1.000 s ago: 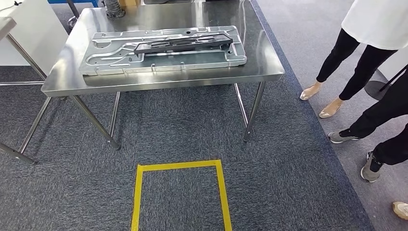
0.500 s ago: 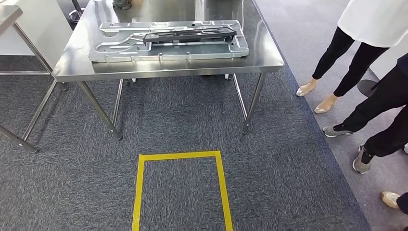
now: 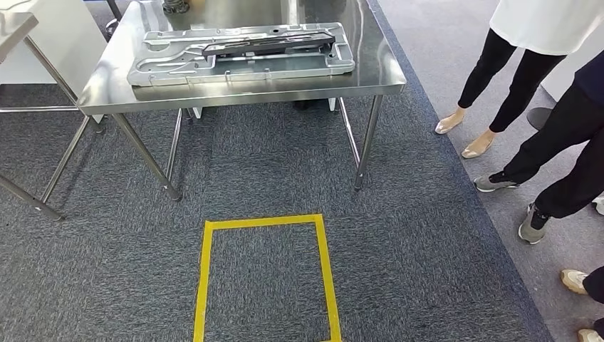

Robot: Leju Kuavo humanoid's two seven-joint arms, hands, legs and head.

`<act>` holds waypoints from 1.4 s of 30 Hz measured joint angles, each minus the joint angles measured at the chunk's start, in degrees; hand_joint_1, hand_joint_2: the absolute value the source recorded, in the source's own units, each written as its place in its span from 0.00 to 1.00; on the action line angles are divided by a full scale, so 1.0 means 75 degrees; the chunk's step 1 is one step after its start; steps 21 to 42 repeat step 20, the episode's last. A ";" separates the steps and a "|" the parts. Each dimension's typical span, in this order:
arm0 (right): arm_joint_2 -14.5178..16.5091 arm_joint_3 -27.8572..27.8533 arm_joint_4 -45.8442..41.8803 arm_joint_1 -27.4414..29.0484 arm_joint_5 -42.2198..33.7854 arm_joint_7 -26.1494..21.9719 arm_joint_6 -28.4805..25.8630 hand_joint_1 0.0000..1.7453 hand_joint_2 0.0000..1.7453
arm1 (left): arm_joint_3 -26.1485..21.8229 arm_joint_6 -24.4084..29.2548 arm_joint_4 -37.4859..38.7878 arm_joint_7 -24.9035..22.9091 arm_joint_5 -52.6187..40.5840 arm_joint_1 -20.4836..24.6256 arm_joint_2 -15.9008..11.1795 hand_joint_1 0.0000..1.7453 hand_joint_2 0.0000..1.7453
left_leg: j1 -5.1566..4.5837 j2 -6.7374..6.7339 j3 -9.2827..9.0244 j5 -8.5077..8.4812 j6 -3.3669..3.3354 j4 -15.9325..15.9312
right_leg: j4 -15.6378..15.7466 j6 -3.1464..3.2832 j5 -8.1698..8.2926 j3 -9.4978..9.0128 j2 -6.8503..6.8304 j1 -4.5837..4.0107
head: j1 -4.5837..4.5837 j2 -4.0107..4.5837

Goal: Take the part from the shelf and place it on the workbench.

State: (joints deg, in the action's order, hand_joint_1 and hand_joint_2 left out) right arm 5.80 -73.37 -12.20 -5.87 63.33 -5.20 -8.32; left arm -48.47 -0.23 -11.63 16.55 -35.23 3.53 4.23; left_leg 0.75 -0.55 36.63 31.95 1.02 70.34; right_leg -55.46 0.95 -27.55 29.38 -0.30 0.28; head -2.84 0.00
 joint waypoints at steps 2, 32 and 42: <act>0.0007 -0.0010 0.0001 0.0006 -0.0081 -0.0170 0.0018 0.00 0.00 | -0.0001 0.0001 0.0000 0.0000 -0.0015 0.0008 -0.0015 0.00 0.00 | -0.0018 0.0003 -0.0753 -0.0326 -0.0075 -0.1124 | -0.0066 -0.0035 0.0019 0.0069 0.0003 -0.0013 | 0.0000 0.0000; 0.0014 -0.0110 0.0024 0.0059 -0.0242 0.0308 0.0149 0.00 1.00 | -0.0022 0.0064 0.0000 -0.0225 -0.0102 -0.0009 -0.0028 0.00 1.00 | -0.0099 0.0006 -0.0830 -0.0505 -0.0344 -0.1673 | -0.0151 -0.0563 -0.0084 0.0050 0.0071 0.0207 | 0.0001 0.0000; 0.0014 -0.0110 0.0024 0.0059 -0.0242 0.0308 0.0149 0.00 1.00 | -0.0022 0.0064 0.0000 -0.0225 -0.0102 -0.0009 -0.0028 0.00 1.00 | -0.0099 0.0006 -0.0830 -0.0505 -0.0344 -0.1673 | -0.0151 -0.0563 -0.0084 0.0050 0.0071 0.0207 | 0.0001 0.0000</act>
